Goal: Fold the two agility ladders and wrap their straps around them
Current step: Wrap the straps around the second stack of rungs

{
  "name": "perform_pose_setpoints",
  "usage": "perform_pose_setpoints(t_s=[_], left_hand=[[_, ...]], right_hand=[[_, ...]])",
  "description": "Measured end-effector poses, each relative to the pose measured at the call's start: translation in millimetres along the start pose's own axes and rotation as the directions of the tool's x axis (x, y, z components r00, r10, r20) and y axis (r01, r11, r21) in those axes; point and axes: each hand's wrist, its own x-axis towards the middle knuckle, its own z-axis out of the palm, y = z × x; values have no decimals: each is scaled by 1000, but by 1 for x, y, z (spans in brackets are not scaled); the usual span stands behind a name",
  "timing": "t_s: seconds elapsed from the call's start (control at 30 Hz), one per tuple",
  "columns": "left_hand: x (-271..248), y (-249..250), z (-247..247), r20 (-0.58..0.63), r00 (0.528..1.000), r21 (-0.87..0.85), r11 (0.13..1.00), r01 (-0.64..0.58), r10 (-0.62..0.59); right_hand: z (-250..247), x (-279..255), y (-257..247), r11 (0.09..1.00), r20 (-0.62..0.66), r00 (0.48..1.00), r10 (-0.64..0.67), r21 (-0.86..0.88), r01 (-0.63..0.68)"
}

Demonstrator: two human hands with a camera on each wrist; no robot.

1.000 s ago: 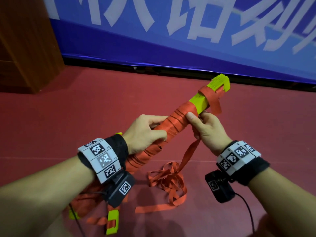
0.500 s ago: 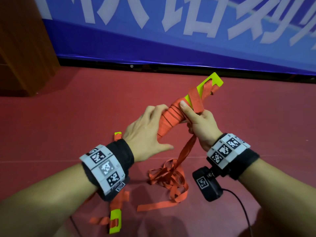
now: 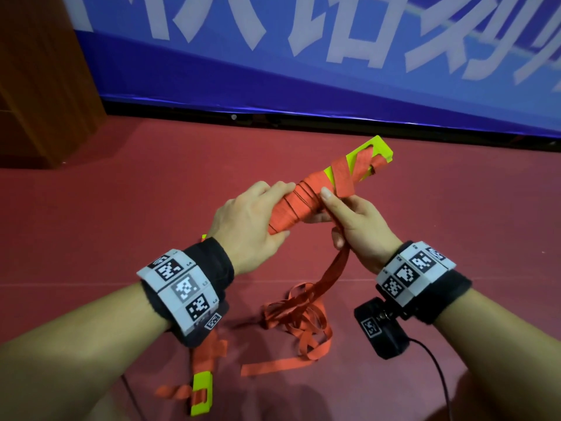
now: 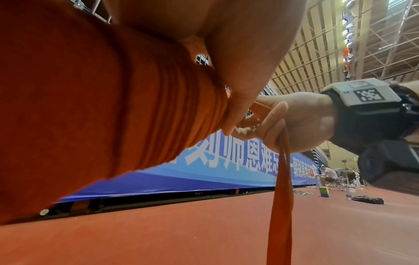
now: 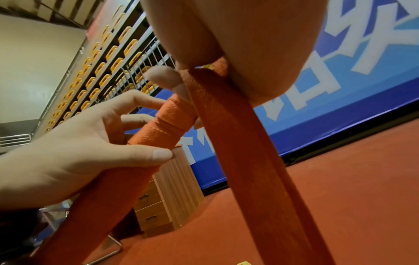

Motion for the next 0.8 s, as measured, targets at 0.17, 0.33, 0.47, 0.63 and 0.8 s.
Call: perform_pose_setpoints(t_s=[0.17, 0.33, 0.47, 0.63, 0.8], left_hand=[[3, -3, -2, -18, 1000, -67, 998, 15, -16], [3, -7, 0, -7, 999, -220, 974, 50, -53], [6, -8, 0, 17, 997, -382, 921, 77, -76], [5, -8, -2, 54, 996, -474, 875, 94, -78], [5, -10, -4, 90, 994, -539, 836, 103, -65]], right_hand=[[-2, -3, -2, 997, -6, 997, -73, -14, 73], [-9, -4, -5, 987, 30, 989, -147, -61, 149], [-14, -6, -8, 968, 26, 975, -222, -112, 223], [-15, -5, -8, 963, 12, 970, -243, -115, 243], [-15, -4, -6, 958, -3, 961, -275, -89, 274]])
